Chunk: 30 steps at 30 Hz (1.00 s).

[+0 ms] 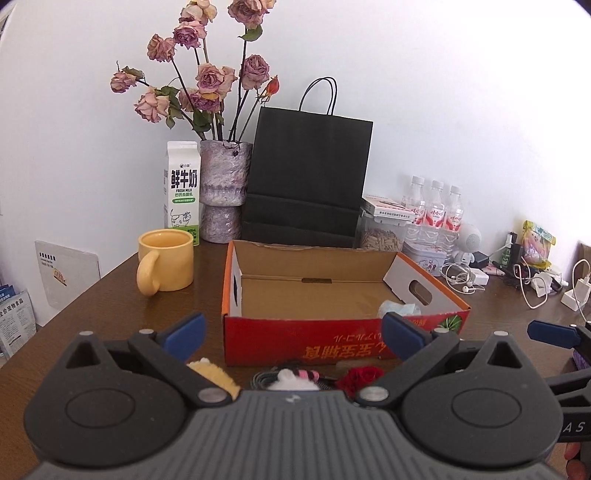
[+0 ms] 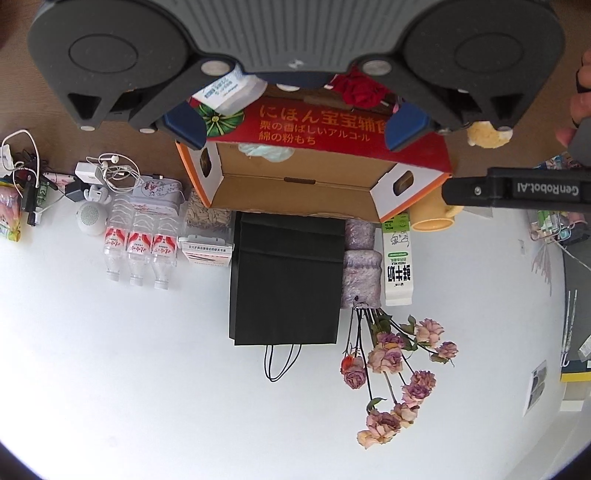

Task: Organize objects
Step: 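Grasp the white cloth with the left tool while the right tool moves toward the cap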

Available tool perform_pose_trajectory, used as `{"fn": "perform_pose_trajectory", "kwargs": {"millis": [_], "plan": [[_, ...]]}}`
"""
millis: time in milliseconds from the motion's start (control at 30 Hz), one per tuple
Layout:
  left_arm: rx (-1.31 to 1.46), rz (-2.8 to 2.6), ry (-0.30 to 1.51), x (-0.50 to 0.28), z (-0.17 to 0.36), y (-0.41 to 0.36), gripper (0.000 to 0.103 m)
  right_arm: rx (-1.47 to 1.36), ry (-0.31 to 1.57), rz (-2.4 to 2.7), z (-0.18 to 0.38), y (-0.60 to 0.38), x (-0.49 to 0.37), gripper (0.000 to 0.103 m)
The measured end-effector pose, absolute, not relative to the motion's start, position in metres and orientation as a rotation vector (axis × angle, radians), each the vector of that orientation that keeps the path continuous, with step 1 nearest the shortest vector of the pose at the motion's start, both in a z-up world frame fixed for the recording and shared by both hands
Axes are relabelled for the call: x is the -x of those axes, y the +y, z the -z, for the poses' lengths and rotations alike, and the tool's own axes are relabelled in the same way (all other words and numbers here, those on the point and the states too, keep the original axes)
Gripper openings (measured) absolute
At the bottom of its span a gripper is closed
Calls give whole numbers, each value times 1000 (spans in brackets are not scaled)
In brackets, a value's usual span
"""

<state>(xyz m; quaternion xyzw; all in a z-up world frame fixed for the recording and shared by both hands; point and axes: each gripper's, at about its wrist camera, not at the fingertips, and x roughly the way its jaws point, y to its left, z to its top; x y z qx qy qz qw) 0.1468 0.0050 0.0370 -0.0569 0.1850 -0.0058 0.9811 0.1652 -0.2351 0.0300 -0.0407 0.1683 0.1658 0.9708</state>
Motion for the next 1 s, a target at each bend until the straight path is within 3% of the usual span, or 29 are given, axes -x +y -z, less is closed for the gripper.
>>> {"fn": "perform_pose_trajectory", "kwargs": {"millis": [600,933,967,1000], "plan": [[-11,126,650,-87,40,-5,103,88,499,-321,19,-244,-79,103],[20,104,666,-105,57,-20,102,102,517,-339,23,-238,-66,103],[7,104,660,-103,56,-21,94,102,519,-340,23,-238,-66,103],[-7,107,646,-101,55,-22,76,100,521,-344,24,-238,-65,103]]}}
